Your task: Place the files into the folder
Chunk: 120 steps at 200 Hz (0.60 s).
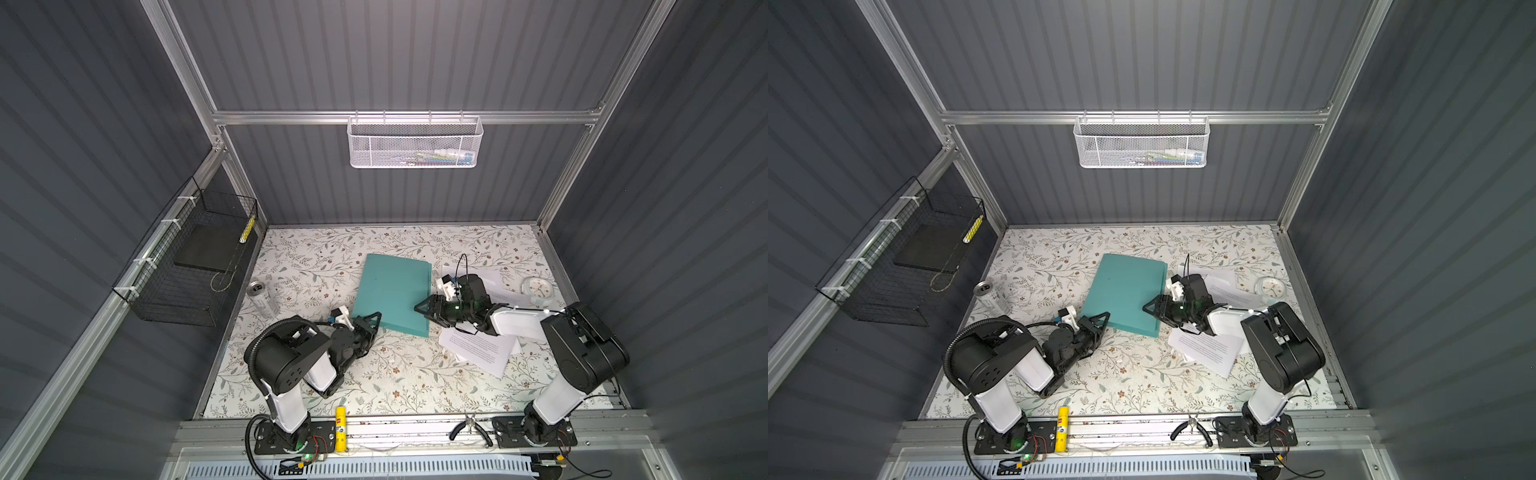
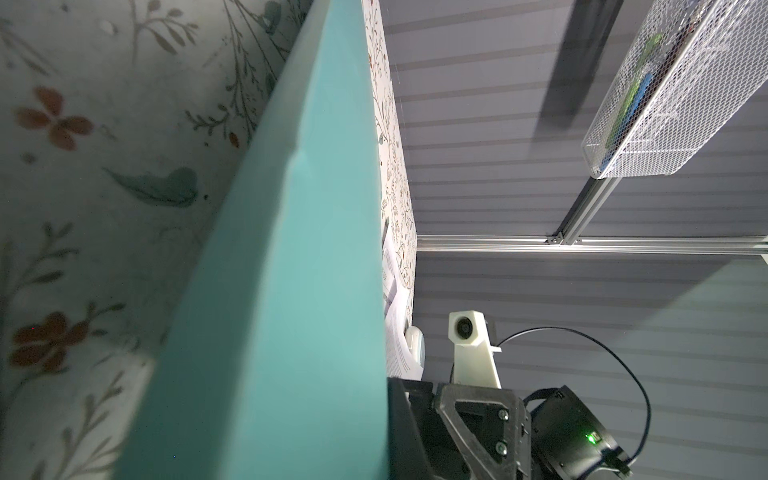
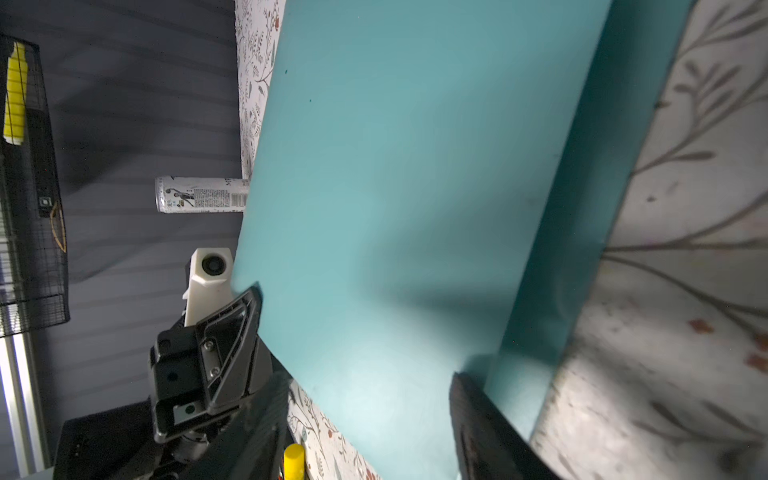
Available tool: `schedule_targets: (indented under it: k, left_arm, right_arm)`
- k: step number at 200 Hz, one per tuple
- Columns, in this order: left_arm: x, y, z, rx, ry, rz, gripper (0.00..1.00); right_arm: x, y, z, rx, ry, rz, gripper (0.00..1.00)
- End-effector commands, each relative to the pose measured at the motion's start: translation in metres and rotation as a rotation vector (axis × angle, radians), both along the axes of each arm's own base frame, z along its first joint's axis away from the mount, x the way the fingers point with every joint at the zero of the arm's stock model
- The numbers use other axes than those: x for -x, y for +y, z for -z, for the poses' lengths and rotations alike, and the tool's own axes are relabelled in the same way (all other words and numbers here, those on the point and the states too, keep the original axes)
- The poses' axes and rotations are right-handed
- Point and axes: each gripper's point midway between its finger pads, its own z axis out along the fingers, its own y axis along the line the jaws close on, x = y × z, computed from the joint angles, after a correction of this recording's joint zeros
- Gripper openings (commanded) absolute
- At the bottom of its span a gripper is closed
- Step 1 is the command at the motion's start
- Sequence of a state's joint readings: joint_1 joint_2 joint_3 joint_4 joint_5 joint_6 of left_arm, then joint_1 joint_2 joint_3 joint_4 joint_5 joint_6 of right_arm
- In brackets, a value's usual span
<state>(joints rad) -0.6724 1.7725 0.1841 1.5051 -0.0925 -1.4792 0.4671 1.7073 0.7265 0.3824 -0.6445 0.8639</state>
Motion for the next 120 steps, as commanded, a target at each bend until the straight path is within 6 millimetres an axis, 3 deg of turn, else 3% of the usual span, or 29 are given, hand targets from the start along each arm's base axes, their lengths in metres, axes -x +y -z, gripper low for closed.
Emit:
schedule_targets:
  k: [1,31,120]
  left_arm:
    - [0.001,-0.004,-0.014,0.03,-0.037,0.019,0.0]
    - [0.005,0.001,-0.008,0.013,-0.021,0.016,0.0]
    - [0.008,0.0,-0.004,0.012,-0.009,0.028,0.0]
  right_arm:
    - [-0.004,0.011,-0.004,-0.112,0.015,-0.008,0.56]
    - [-0.007,0.016,-0.01,-0.192,0.04,0.004,0.34]
    - [0.01,-0.027,0.004,-0.1,0.068,0.114,0.38]
